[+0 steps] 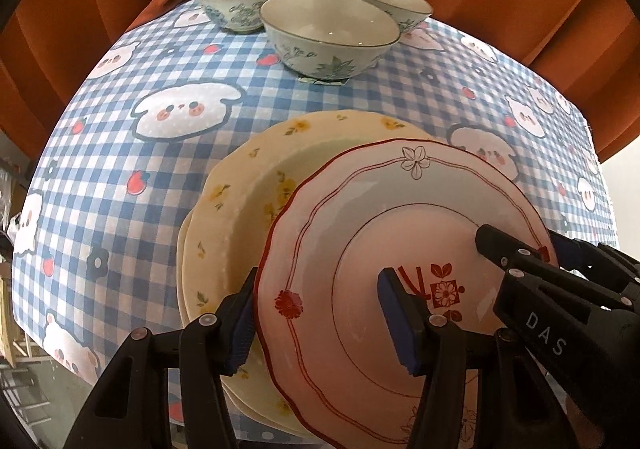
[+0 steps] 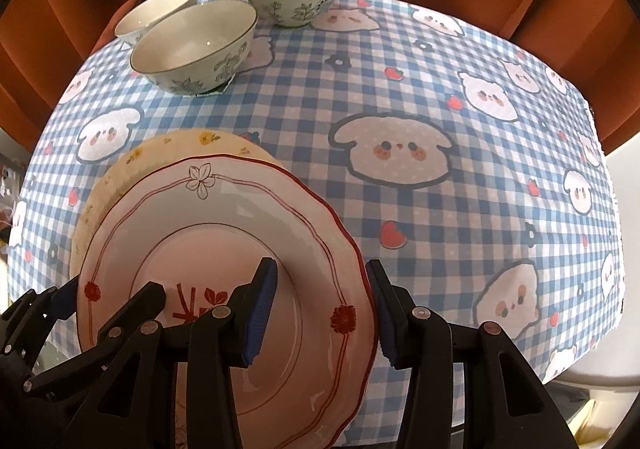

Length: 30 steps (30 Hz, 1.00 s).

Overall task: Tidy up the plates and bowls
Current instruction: 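Carry the red-rimmed plate over the yellow-floral plate stack with both tools, then lower the red-rimmed plate onto the stack and open both tools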

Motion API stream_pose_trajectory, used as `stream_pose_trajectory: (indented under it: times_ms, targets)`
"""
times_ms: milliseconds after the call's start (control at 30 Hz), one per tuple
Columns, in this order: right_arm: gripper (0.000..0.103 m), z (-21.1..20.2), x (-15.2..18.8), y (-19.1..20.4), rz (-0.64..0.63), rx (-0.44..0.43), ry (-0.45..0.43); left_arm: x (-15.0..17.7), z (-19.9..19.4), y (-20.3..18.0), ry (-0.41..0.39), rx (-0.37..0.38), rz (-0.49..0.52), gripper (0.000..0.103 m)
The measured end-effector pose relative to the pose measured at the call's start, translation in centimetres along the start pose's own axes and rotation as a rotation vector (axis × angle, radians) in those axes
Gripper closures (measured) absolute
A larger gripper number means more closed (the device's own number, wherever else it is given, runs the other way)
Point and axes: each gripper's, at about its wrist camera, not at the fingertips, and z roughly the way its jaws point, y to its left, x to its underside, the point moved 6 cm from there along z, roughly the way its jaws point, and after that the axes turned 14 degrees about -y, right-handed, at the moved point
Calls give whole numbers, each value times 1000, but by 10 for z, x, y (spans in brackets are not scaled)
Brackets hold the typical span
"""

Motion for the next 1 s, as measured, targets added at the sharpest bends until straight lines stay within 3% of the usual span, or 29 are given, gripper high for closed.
stream_pose_trajectory:
  times_ms: [367,467,633,1000]
  targets:
    - [54,7,-2,6,0,-15,9,0,1,3,-6,-23,9,46]
    - [56,-1,5,0,10,-25,24,0,1,4,-4,-24,19,46]
    - [74,-21,16,-6,45,-47,22,-1,3,4,-1,-33,22,45]
    - [74,-12,9,-6,72,-46,24,-5,-6,4,-32,-73,85,46]
